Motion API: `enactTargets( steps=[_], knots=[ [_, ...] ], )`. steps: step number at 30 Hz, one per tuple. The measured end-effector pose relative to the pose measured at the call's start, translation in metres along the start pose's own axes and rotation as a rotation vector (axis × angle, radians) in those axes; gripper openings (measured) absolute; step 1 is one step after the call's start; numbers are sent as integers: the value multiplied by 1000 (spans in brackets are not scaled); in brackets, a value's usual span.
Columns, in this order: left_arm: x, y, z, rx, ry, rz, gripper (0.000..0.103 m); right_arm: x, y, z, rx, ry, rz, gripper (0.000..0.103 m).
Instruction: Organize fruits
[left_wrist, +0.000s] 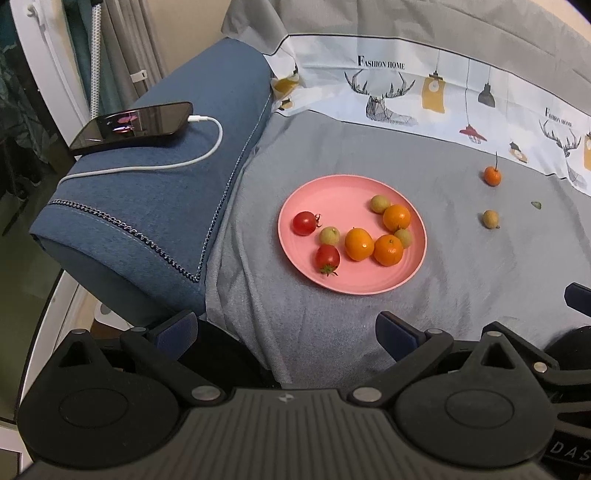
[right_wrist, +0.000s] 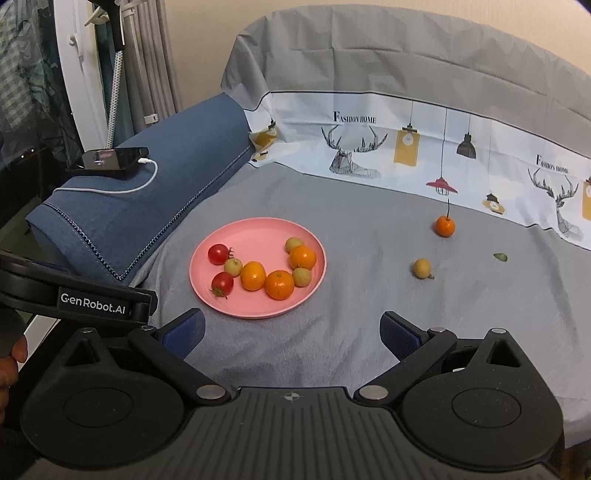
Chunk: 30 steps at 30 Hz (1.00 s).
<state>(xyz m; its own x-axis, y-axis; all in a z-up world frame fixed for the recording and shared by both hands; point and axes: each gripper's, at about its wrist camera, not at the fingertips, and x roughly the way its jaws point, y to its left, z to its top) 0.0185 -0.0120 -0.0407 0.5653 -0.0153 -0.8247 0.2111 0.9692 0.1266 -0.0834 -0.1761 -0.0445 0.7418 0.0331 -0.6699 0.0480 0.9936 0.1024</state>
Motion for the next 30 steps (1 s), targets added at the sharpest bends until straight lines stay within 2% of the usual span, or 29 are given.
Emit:
enactTargets(
  steps=[12, 19, 24, 30],
  knots=[
    [22, -13, 11, 23, 44, 10, 103, 26, -19, -4, 66, 57, -13, 100],
    [37, -25, 27, 33, 53, 16, 103, 44, -35, -5, 96, 83, -24, 100],
    [47, -36, 40, 42, 54, 17, 103, 57, -54, -3, 126, 80, -64, 100],
    [63, -52, 56, 63, 59, 17, 103, 88, -98, 2, 166, 52, -174, 100]
  ],
)
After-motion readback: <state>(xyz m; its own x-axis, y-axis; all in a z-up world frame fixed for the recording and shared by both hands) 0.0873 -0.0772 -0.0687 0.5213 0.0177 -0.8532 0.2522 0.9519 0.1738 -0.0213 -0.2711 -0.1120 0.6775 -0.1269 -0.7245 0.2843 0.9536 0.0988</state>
